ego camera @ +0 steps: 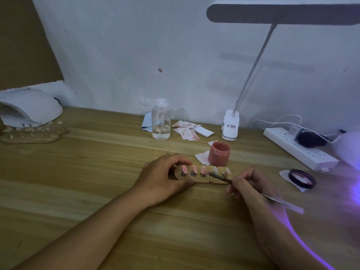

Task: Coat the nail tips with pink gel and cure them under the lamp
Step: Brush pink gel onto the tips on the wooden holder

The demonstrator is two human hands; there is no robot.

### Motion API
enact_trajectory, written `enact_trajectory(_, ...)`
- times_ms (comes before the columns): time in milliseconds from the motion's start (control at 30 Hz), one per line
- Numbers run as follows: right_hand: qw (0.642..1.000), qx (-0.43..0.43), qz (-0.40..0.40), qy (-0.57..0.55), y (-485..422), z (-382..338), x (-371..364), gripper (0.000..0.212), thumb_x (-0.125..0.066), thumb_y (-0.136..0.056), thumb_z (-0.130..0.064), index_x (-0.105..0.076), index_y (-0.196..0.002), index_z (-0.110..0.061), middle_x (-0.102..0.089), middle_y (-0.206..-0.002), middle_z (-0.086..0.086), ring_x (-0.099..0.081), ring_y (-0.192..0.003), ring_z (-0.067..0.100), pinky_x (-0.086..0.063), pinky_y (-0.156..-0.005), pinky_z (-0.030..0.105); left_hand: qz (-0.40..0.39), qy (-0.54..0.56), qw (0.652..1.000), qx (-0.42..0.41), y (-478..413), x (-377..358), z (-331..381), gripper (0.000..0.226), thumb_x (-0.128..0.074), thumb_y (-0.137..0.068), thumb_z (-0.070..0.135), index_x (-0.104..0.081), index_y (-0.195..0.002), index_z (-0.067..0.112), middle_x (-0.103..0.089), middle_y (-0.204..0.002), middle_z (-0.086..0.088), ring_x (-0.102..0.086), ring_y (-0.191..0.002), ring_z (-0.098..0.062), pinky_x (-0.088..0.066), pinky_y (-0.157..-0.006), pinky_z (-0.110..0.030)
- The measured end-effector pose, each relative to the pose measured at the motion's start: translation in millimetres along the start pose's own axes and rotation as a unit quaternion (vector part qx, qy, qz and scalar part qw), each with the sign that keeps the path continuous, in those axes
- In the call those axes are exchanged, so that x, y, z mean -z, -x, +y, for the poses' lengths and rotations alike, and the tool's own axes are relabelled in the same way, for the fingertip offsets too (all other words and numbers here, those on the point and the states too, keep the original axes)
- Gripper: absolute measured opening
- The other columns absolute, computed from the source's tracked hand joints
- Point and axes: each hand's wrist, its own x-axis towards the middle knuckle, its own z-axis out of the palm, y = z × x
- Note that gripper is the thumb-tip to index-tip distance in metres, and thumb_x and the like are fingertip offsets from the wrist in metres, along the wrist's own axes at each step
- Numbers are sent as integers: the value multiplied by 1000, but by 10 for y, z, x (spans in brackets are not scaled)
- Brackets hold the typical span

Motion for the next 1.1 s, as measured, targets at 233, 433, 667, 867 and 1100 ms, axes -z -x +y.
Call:
enact_trajectory(233, 1000, -9, -1, 6, -25, 20, 7, 12, -62, -82, -10, -60, -71, -15, -71, -70, 9, -57, -64, 8, -41, -78, 42, 0, 2, 1000, 1, -3, 0, 1, 43, -84, -72, 38, -67, -111, 40, -64, -110, 16, -59, -103, -2, -48, -96, -34)
enact_trajectory(433, 1000, 0, 11, 5, -29, 28, 6, 8, -61, -83, -9, -58, -75, -9, -70, -67, 9, -58, -61, 6, -41, -76, 40, -2, 2, 1000, 0, 3, 5, 3, 43, -84, -72, 37, -67, -112, 39, -64, -109, 16, -59, -103, -2, -48, -96, -34)
enact_trajectory(667, 994, 94, 56, 10, -45, -37, 45, 3, -64, -89, -11, -62, -86, -12, -70, -68, 2, -62, -63, 3, -48, -70, 21, 3, -3, 1000, -1, 0, 2, -1, 41, -84, -72, 38, -68, -109, 40, -65, -108, 18, -60, -101, 1, -49, -95, -32)
enact_trajectory(867, 993, 9, 88, 75, -571, -229, 223, 10, -66, -81, -26, -70, -80, -17, -73, -73, -5, -63, -79, 10, -52, -86, 41, 7, -19, 1000, -13, 0, 12, -3, 41, -83, -72, 40, -68, -110, 38, -64, -105, 22, -57, -101, 4, -49, -93, -32)
enact_trajectory(1100, 980, -55, 27, 190, -1077, -194, 48, 12, -67, -78, -30, -68, -72, -19, -73, -67, -9, -55, -73, 10, -44, -67, 30, 5, -32, 999, -15, -11, 14, 1, 44, -83, -73, 40, -67, -114, 38, -63, -108, 20, -57, -104, -1, -47, -95, -36)
